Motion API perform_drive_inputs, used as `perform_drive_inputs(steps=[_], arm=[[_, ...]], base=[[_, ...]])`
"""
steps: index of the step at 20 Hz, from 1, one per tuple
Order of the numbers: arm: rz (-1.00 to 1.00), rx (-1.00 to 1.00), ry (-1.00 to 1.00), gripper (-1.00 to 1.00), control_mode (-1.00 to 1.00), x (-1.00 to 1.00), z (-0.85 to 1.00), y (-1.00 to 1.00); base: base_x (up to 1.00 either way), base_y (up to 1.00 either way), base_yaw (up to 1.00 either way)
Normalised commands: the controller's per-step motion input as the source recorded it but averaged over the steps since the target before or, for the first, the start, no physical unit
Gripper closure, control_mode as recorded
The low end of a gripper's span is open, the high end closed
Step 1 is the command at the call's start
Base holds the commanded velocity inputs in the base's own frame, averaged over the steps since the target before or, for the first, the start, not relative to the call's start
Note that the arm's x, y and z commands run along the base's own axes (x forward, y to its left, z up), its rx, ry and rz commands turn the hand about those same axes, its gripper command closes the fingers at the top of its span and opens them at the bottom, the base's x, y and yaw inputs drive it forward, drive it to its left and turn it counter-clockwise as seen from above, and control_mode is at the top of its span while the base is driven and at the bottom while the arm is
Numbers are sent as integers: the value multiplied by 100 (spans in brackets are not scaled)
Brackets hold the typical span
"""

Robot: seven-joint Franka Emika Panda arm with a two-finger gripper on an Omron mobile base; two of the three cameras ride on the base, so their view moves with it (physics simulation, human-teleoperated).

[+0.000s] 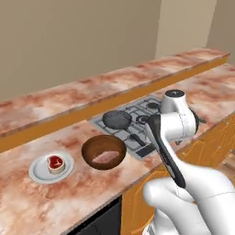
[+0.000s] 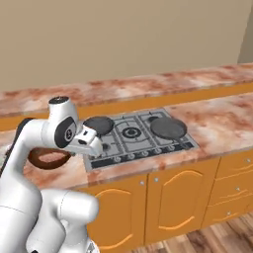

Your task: Place one of the steaks on the plate and the other in the bowl. Then place the bowl in the fridge.

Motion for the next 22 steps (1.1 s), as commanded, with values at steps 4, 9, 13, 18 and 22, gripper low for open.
perform_drive_inputs(steps=[4, 9, 13, 18, 22], arm=[[0, 0, 0, -100, 100, 0, 0, 0], [0, 0, 0, -100, 100, 0, 0, 0], [0, 0, 0, -100, 100, 0, 0, 0], [0, 0, 0, -100, 100, 0, 0, 0], [0, 0, 0, -100, 100, 0, 0, 0]], base=[[0, -43, -88], [0, -62, -81], [1, -61, -81], [0, -45, -82], [8, 0, -81]])
